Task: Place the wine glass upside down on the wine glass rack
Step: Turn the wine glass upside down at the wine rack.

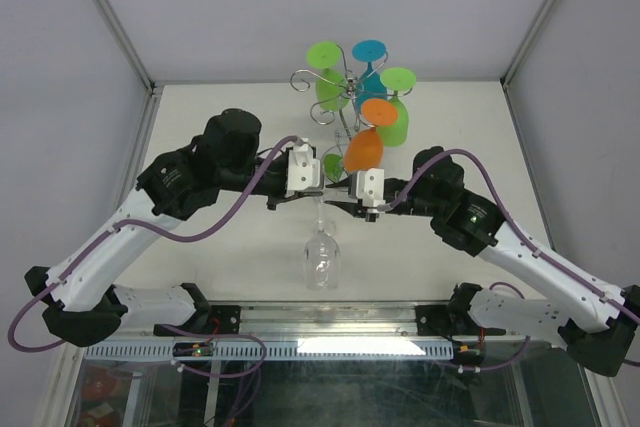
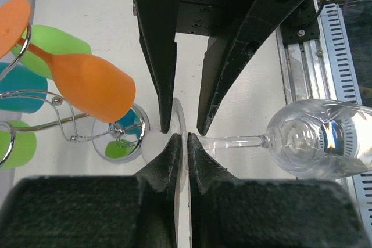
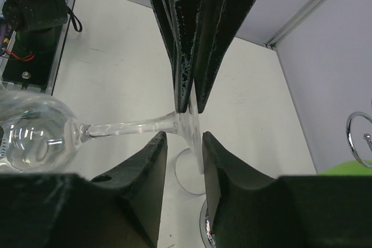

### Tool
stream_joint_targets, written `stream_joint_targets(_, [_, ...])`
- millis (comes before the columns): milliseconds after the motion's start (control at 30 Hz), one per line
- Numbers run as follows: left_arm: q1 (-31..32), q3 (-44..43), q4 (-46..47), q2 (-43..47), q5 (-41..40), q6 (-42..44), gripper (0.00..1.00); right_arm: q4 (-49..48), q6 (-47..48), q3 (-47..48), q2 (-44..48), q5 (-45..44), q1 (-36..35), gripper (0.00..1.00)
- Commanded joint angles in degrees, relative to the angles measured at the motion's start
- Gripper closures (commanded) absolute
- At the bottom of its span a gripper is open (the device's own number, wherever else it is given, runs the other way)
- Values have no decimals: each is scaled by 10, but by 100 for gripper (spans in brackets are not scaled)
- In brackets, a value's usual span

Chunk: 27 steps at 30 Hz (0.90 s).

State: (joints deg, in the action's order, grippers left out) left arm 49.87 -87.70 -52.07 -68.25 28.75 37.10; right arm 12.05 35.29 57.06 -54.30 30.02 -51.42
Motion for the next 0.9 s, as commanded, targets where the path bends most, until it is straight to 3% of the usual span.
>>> stream_joint_targets(0, [8,-21,32,5,8,9,100,-1,7,32,-7,29,-9,70])
stream_joint_targets(167, [9,-18,31,6,5,11,100,-1,11,30,-8,31,-11,83])
stream_joint_targets(267, [8,-18,31,7,5,11,100,5,17,31,-8,27,-11,100])
stream_joint_targets(400, [9,-15,37,12,1,3,99,6,23,35,-5,15,-12,100])
stream_joint_targets(467, [9,-7,48,19,-2,-7,84,2,25,35,-4,8,-12,100])
stream_joint_targets(500, [9,1,58,26,-6,-15,72,0,26,35,-4,5,-12,100])
stream_joint_targets(600, [9,34,104,57,-22,-43,53,-6,31,37,-7,-5,-13,100])
stream_joint_targets(833, [9,121,221,145,-121,-142,34,-44,48,37,-16,-43,-21,100])
stream_joint_targets(867, [9,132,234,158,-141,-160,27,-58,52,35,-18,-55,-23,100])
